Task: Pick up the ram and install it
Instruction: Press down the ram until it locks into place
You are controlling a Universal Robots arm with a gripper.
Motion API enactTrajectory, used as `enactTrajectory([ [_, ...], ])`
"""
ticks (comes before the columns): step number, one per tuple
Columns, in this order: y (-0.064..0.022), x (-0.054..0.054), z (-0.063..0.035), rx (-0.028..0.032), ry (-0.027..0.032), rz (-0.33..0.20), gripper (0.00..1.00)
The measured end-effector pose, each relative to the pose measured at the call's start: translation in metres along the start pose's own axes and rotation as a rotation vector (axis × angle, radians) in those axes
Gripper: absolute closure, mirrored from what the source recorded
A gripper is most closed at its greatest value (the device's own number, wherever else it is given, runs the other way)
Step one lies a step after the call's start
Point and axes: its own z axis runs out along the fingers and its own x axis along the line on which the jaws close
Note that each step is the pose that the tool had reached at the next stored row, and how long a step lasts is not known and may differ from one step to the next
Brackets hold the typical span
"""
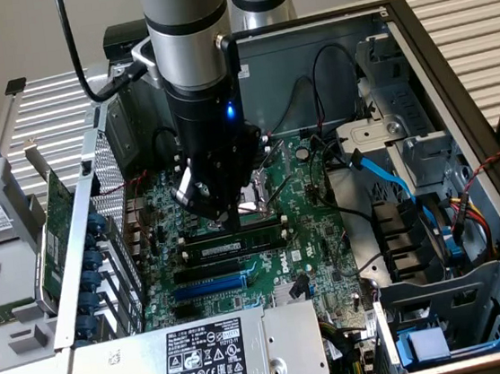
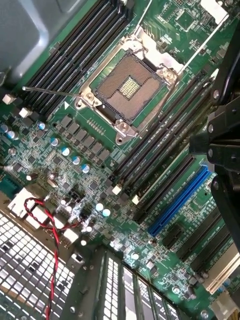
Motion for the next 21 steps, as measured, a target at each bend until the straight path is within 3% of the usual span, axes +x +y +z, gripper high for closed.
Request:
enactTrajectory([
  [21, 0.0000, 0.0000, 0.0002, -0.0071, 0.0027, 0.291, 0.89],
])
